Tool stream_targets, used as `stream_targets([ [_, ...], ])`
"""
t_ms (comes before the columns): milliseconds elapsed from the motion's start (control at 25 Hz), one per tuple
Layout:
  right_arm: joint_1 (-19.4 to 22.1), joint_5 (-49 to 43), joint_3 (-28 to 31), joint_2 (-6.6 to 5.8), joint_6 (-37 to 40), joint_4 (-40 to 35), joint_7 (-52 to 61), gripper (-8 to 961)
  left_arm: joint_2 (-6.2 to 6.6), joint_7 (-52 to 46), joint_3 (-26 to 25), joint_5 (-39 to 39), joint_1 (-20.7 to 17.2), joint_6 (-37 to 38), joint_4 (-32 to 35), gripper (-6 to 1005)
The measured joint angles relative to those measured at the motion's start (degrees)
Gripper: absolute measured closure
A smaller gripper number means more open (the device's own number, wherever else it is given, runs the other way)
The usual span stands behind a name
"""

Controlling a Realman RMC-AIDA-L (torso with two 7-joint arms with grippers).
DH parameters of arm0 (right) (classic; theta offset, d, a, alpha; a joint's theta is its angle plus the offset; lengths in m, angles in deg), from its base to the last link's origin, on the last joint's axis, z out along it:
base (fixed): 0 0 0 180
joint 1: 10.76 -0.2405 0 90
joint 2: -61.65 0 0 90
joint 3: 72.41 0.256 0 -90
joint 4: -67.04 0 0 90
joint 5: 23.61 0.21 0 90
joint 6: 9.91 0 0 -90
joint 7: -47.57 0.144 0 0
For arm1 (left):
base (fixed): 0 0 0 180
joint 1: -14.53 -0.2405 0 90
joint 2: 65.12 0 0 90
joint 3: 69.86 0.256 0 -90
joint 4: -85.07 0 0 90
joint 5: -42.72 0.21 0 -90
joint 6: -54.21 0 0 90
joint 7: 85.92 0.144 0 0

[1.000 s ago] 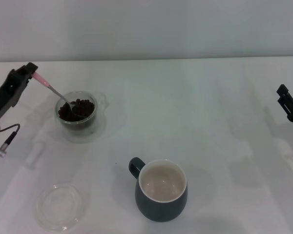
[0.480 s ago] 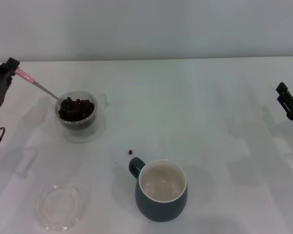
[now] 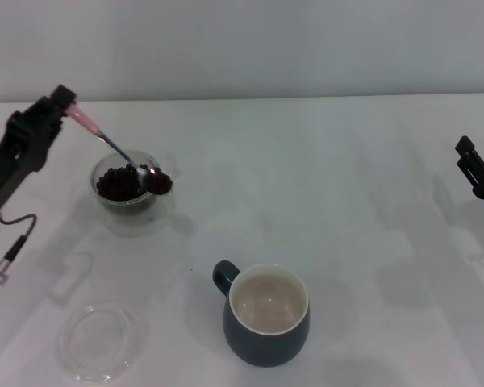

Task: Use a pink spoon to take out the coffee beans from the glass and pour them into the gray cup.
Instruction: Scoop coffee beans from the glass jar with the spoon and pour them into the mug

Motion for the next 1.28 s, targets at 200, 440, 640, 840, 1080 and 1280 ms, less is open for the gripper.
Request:
stream_targets([
  [200,-0.06,-0.21,-0.26,0.0,0.01,0.0,-0.03,330,0.02,-1.18,5.76,0.28,0.76,-2.38,0.23,864],
  [440,-0.08,-0.32,-0.53,0.0,0.07,0.17,0.07,330,0.03,-0.83,16.56,0.37,3.16,-3.51,3.53,864],
  [640,0.14,-0.33,-0.6,0.0,0.54,0.58,0.07,330,-0.07,2.4,24.94,0.34,4.88,-3.09,7.45,863],
  [840,0.59,-0.33,-0.66,0.0,2.34,0.84,0.07,330,-0.23,9.24,28.95,0.25,6.97,-2.98,7.97,863],
  [1080,1.42,-0.32,-0.71,0.0,2.89,0.9,0.07,330,-0.35,15.18,34.39,0.21,9.05,-1.79,8.87,863],
  [1280,1.89,-0.32,-0.51,0.0,2.89,0.89,0.07,330,-0.37,18.25,34.75,-1.1,8.86,-2.36,9.56,863],
])
